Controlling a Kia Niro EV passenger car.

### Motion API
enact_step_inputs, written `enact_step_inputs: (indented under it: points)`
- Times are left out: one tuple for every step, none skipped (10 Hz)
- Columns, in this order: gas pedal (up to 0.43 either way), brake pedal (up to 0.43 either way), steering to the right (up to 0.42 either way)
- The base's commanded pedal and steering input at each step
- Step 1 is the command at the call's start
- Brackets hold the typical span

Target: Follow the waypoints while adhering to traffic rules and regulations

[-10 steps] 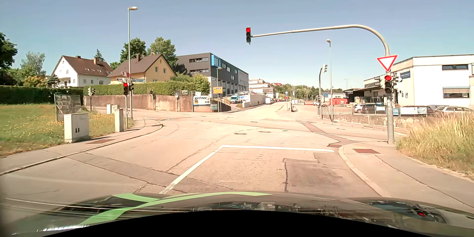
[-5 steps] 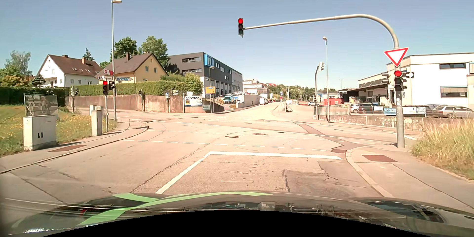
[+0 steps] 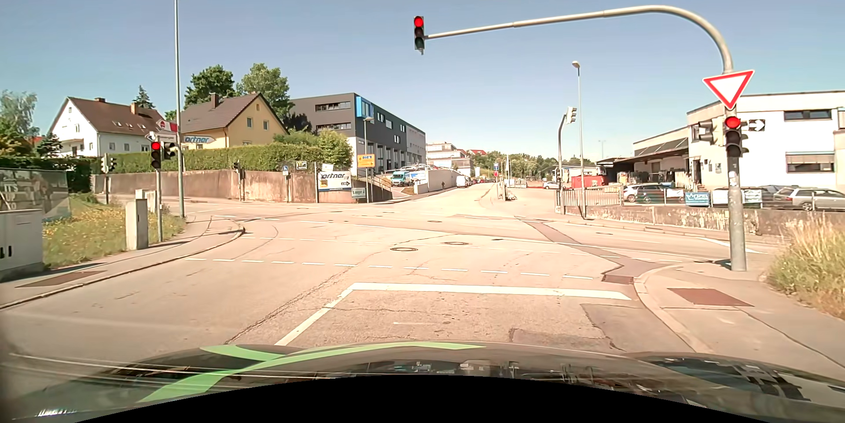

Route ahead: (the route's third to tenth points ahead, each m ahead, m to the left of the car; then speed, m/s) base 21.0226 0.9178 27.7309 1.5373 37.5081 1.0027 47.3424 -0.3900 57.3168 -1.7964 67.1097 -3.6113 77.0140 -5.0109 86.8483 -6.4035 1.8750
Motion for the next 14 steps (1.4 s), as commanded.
enact_step_inputs:
  points:
    - [0.0, 0.171, 0.064]
    - [0.0, 0.171, 0.065]
    - [0.0, 0.165, 0.065]
    - [0.0, 0.195, 0.066]
    - [0.0, 0.232, 0.069]
    - [0.0, 0.232, 0.07]
    - [0.0, 0.213, 0.07]
    - [0.0, 0.22, 0.069]
    - [0.0, 0.238, 0.067]
    - [0.0, 0.25, 0.065]
    - [0.0, 0.256, 0.062]
    - [0.0, 0.262, 0.059]
    - [0.0, 0.256, 0.055]
    - [0.0, 0.25, 0.054]
